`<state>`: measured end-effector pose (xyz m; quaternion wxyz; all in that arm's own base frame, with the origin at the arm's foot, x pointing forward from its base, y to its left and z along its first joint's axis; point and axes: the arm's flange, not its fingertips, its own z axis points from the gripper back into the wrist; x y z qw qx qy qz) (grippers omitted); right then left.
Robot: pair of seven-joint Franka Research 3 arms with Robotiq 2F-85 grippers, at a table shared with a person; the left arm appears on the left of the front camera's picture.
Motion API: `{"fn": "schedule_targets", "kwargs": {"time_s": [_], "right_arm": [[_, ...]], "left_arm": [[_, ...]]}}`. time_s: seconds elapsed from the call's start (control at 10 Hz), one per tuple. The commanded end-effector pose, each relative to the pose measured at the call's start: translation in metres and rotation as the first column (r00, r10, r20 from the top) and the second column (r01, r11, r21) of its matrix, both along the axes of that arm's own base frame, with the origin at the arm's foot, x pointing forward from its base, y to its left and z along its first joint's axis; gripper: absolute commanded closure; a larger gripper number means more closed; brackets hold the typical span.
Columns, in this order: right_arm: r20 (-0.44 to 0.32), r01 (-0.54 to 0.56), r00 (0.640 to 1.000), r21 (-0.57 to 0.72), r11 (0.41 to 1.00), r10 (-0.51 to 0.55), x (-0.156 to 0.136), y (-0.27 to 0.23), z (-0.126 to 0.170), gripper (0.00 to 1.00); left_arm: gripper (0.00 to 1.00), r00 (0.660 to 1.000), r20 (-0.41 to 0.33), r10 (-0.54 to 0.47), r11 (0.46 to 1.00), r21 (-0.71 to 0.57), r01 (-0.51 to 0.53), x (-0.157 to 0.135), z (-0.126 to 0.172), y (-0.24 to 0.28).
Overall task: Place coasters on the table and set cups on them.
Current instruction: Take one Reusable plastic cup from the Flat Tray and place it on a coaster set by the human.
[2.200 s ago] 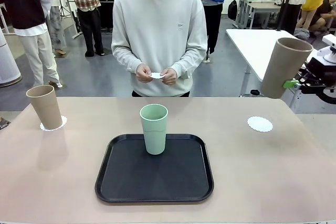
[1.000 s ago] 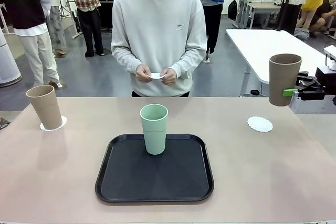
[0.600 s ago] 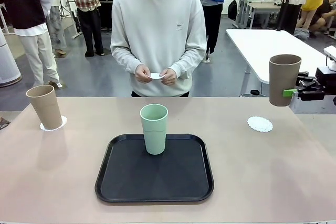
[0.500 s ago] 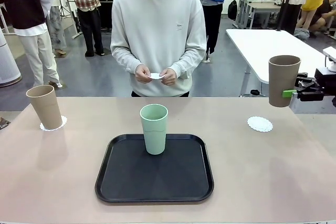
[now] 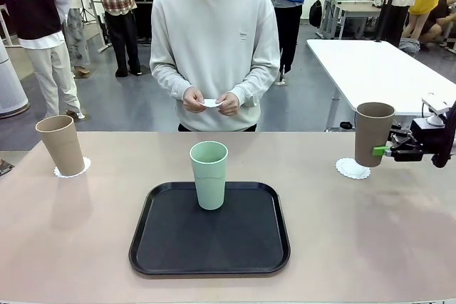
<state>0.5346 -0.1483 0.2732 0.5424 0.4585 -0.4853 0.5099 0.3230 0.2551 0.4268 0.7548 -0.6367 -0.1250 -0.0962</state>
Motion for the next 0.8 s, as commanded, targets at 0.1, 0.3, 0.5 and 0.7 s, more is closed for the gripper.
{"fn": "schedule_targets", "kwargs": {"time_s": [0.1,0.3,0.5,0.7], "right_arm": [[0.056,-0.026,0.998,0.138,0.990,0.019,0.012,0.001,-0.011,0.18],[0.061,0.012,0.998,0.155,0.988,-0.022,0.023,0.004,-0.028,0.18],[0.046,0.039,0.998,0.143,0.989,-0.046,0.033,0.009,-0.040,0.18],[0.036,0.059,0.997,0.112,0.992,-0.064,0.039,0.012,-0.047,0.18]], "left_arm": [[0.00,1.000,0.006,0.000,1.000,-0.007,0.000,-0.001,0.002,0.001],[0.00,1.000,0.006,0.000,1.000,-0.007,0.000,-0.001,0.002,0.001],[0.00,1.000,0.006,0.000,1.000,-0.007,0.000,-0.001,0.002,0.001],[0.00,1.000,0.006,0.000,1.000,-0.007,0.000,-0.001,0.002,0.001]]}}
